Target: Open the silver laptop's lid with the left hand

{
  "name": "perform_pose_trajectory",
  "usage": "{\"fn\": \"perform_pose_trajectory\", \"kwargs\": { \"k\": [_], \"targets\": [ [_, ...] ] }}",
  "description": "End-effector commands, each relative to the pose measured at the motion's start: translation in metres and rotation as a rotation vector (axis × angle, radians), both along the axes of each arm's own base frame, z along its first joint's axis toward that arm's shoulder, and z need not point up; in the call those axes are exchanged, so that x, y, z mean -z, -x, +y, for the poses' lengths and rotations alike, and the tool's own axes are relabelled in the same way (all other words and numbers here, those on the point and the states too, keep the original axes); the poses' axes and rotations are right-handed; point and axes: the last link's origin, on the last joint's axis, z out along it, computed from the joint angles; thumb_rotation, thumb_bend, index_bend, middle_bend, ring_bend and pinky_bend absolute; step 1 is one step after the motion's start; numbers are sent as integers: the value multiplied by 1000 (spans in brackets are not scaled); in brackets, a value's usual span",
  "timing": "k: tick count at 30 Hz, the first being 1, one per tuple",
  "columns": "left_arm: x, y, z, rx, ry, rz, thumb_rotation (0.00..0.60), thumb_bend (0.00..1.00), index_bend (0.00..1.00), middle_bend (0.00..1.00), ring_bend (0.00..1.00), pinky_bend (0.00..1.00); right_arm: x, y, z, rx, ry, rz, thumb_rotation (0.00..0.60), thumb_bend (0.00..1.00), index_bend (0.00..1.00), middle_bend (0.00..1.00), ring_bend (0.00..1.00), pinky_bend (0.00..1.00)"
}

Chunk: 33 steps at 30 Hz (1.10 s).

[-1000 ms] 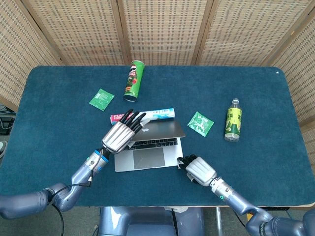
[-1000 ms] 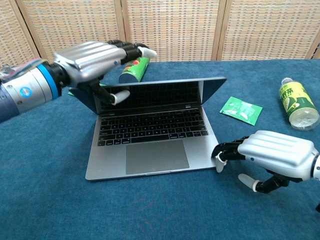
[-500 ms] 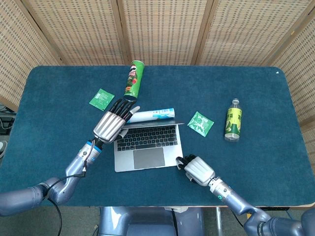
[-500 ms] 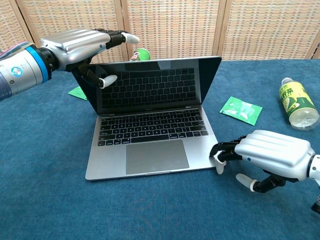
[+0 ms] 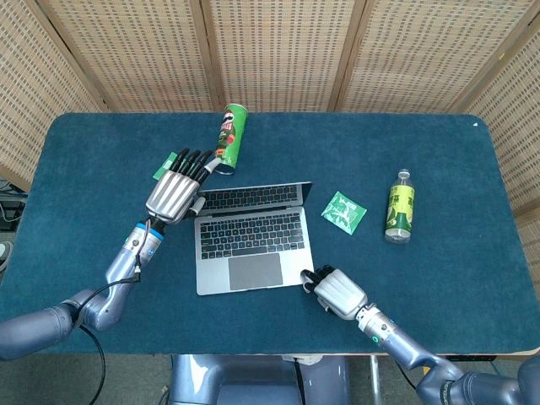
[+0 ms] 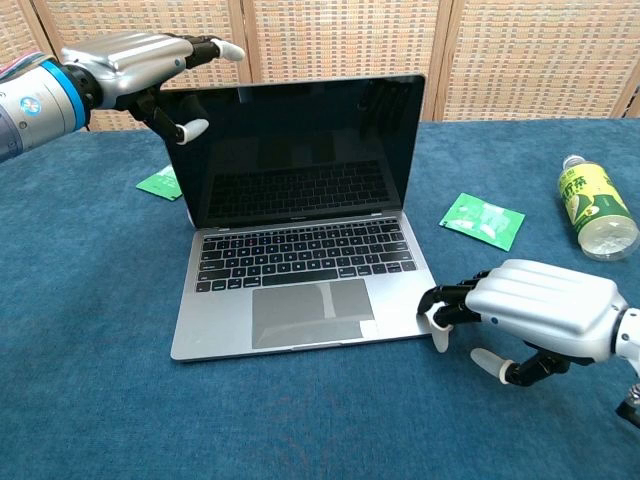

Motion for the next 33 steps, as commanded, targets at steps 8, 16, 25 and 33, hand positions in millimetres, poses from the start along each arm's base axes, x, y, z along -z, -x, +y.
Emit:
{"fn": "perform_pose_trajectory", "kwargs": {
  "k": [8, 16, 25, 33],
  "targets": [
    [-3, 1, 13, -27, -7, -20, 600, 441, 0, 0, 0, 0, 0, -3, -1, -7, 1, 19, 600, 719, 409, 427, 306, 345],
    [2, -7, 24, -29, -6, -13, 600, 441, 0, 0, 0, 0, 2, -3, -1, -4, 1, 39, 600, 718, 411, 429, 306, 345],
    [3, -4, 34, -62, -22, -16, 600, 441, 0, 0, 0, 0, 2, -7, 0, -16, -3, 44, 600, 717, 418, 435, 308, 347],
    [-5, 1, 33, -71, -25, -52, 600, 441, 0, 0, 0, 0, 1, -11, 0, -18, 6, 31, 600, 711, 418, 435, 308, 348]
  ]
}}
